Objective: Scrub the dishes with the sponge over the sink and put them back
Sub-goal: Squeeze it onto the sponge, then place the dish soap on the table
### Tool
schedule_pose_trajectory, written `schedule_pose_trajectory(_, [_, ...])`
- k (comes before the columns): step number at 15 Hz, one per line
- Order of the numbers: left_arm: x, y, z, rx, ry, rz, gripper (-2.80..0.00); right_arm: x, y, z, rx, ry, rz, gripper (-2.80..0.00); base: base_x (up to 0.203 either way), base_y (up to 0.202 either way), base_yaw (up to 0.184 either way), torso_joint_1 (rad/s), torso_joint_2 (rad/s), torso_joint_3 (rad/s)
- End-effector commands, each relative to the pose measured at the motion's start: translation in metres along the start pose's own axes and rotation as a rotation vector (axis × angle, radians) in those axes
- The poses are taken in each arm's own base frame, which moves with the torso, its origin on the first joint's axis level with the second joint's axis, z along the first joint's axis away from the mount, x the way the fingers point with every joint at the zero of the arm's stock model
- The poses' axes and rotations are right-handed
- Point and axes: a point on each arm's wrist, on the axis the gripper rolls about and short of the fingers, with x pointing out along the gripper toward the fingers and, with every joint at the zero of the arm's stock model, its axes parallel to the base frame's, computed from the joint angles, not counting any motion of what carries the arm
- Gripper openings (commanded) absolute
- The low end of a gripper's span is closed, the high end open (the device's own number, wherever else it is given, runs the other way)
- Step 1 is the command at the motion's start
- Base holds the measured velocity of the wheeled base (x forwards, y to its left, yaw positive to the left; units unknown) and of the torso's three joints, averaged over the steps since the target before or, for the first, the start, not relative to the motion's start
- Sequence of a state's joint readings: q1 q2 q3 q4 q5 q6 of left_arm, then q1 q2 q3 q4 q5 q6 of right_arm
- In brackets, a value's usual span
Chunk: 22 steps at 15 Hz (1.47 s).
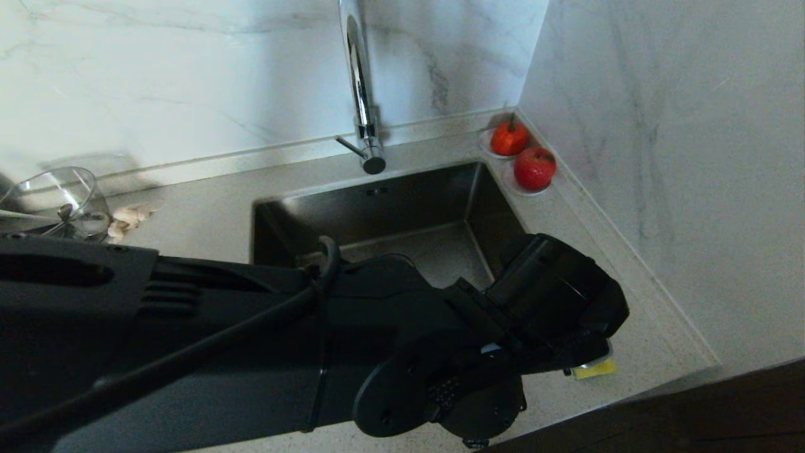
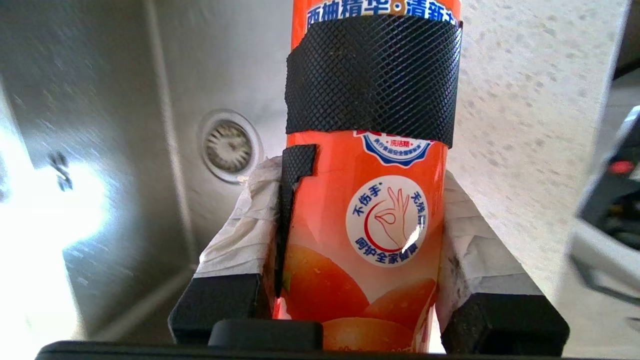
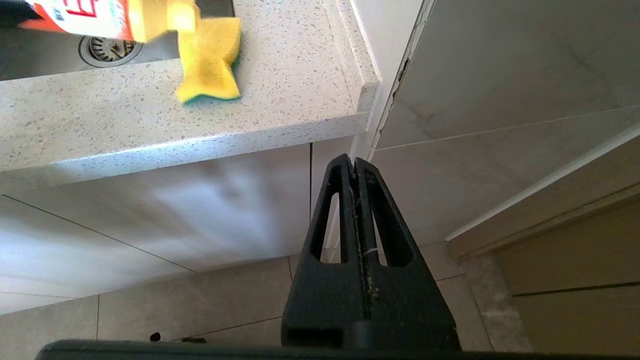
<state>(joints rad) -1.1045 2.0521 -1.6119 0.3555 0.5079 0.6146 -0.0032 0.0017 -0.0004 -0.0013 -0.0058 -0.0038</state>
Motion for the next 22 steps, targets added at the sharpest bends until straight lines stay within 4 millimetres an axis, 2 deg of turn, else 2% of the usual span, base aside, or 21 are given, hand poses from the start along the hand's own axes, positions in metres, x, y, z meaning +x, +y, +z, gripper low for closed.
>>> schedule_pose_trajectory(1, [-0.01,0.005,-0.003,-0.039,-0.007,0.007,-2.8,0.0,0.0,0.0,-0.001,0.0,0.0,-2.8,0.0,0.0,0.0,0.0,0.0,0.0])
schedule_pose_trajectory(7, [-0.016,0.009,-0.001,-0.168,-0.05,-0.015,-2.8,0.0,0.0,0.0,-0.001,-0.002,0.0,-2.8,0.0,0.0,0.0,0.0,0.0,0.0])
schedule_pose_trajectory(10, [-0.028,0.018,0.002,-0.286,-0.107,-0.032,-2.8,0.0,0.0,0.0,-0.001,0.0,0.0,-2.8,0.0,0.0,0.0,0.0,0.0,0.0])
schedule_pose_trajectory(15, [-0.066,0.04,-0.003,-0.414,-0.197,-0.021,-2.8,0.0,0.0,0.0,-0.001,0.0,0.0,-2.8,0.0,0.0,0.0,0.0,0.0,0.0])
schedule_pose_trajectory(22, [-0.136,0.082,-0.017,-0.613,-0.409,0.061,-2.8,0.0,0.0,0.0,-0.001,-0.002,0.0,-2.8,0.0,0.0,0.0,0.0,0.0,0.0])
